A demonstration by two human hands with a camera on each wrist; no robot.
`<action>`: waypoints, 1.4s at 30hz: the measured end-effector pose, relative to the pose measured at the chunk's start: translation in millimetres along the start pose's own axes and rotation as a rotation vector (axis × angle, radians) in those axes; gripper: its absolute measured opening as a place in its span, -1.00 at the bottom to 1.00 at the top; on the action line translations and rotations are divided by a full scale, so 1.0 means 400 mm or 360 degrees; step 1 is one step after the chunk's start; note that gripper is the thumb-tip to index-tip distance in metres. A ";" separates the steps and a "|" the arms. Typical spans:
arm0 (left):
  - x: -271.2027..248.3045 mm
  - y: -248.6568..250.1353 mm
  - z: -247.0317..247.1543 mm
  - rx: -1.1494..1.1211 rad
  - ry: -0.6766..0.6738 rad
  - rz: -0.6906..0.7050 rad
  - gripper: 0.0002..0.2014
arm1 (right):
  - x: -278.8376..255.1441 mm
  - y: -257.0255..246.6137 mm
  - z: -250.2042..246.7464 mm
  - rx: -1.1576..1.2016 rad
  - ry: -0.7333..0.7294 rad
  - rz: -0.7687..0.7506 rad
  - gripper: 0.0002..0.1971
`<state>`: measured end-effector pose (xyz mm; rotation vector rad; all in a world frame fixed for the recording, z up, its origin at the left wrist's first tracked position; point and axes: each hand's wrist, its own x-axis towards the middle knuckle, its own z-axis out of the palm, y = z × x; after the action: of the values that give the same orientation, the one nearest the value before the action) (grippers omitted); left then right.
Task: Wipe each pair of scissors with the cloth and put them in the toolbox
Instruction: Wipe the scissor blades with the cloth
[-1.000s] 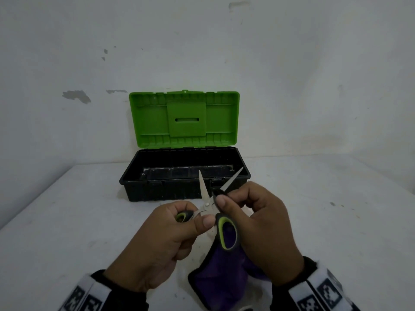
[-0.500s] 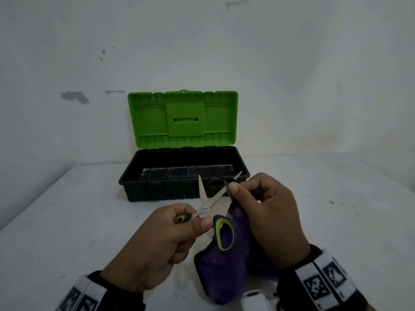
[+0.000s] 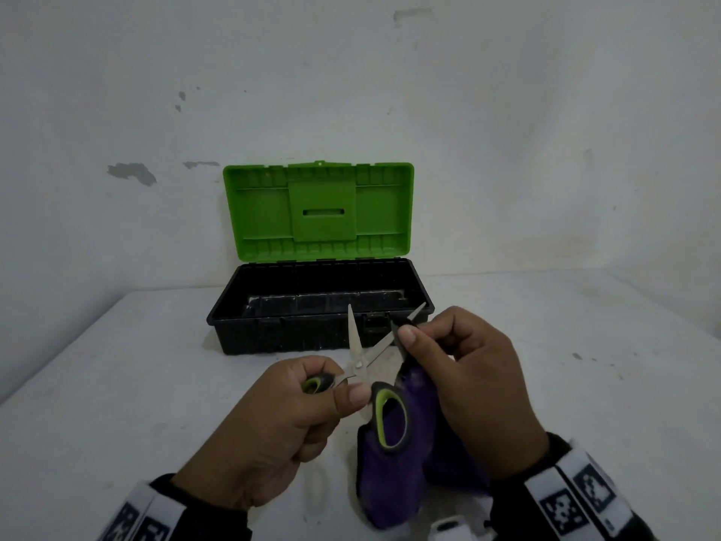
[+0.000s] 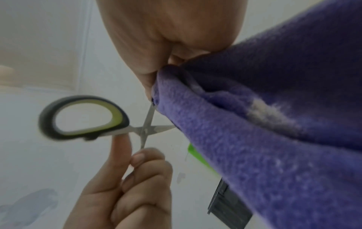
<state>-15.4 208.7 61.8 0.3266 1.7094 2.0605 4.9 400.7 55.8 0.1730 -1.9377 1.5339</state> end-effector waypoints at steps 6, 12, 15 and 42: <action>-0.001 -0.006 -0.004 0.0008 -0.0009 -0.0015 -0.65 | 0.016 0.011 -0.015 0.0130 0.0090 0.0101 -0.79; -0.005 -0.006 -0.009 0.0043 -0.0037 -0.0002 -0.63 | 0.024 0.010 -0.021 0.0164 0.0112 0.0140 -0.80; -0.004 -0.005 -0.011 0.0039 -0.0043 -0.0006 -0.58 | 0.015 0.006 -0.014 0.0162 0.0059 0.0141 -0.79; -0.002 0.042 -0.090 0.0181 0.0167 0.0024 -0.85 | 0.164 0.004 -0.155 -0.0680 -0.0208 0.0067 -0.79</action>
<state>-34.1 174.6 70.9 0.2715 1.8964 2.0278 -21.8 476.0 97.6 0.0478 -2.3354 1.1217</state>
